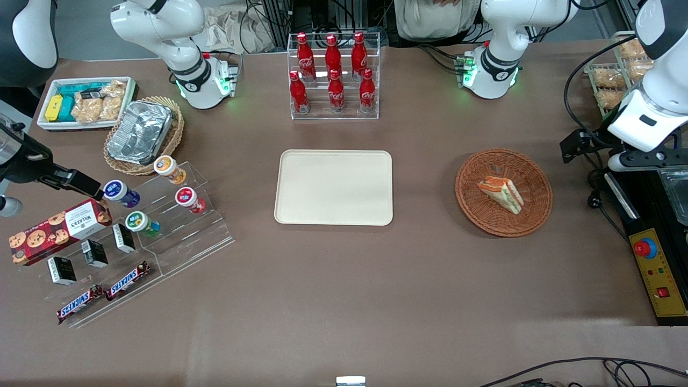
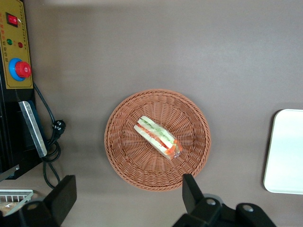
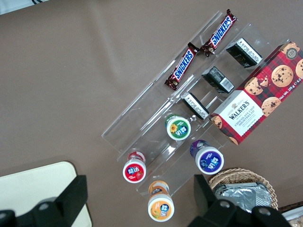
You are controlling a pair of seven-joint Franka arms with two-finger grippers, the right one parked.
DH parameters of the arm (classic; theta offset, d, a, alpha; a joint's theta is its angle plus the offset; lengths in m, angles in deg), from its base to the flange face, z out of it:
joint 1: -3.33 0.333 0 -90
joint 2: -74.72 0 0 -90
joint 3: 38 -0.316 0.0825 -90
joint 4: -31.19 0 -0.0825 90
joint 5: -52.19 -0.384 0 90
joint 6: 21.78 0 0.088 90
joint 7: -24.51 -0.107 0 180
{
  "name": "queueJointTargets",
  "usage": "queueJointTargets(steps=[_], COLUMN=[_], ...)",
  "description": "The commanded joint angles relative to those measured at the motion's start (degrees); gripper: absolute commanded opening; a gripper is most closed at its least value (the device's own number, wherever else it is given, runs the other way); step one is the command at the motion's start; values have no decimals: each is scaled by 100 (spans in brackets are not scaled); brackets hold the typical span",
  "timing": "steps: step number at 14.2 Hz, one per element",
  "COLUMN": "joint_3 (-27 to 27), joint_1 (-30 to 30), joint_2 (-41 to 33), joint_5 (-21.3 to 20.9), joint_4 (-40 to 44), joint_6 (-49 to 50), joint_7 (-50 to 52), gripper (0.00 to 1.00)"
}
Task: Place sandwich from basket to tray
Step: 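Move the left gripper over the wrapped sandwich in the wicker basket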
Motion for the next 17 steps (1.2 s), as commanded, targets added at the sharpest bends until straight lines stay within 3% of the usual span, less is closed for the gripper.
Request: queueJointTargets(steps=[1,6,9,12,15,17], joint_3=[-43,-34,-43,-60,-43,27], joint_1=[-59,-86,-42,11,-41,-129], joint_2=[-45,-44,-317,-694,-827,-722], joint_5=[26,-35,35,122,228,132], joint_4=[29,-136,-725,-1681,-2623,-2818], joint_6=[80,106,-121,-962,-2158,-2599], joint_7=[-9,61,80,324,1542,2763], gripper=[99,99,100,100,100,100])
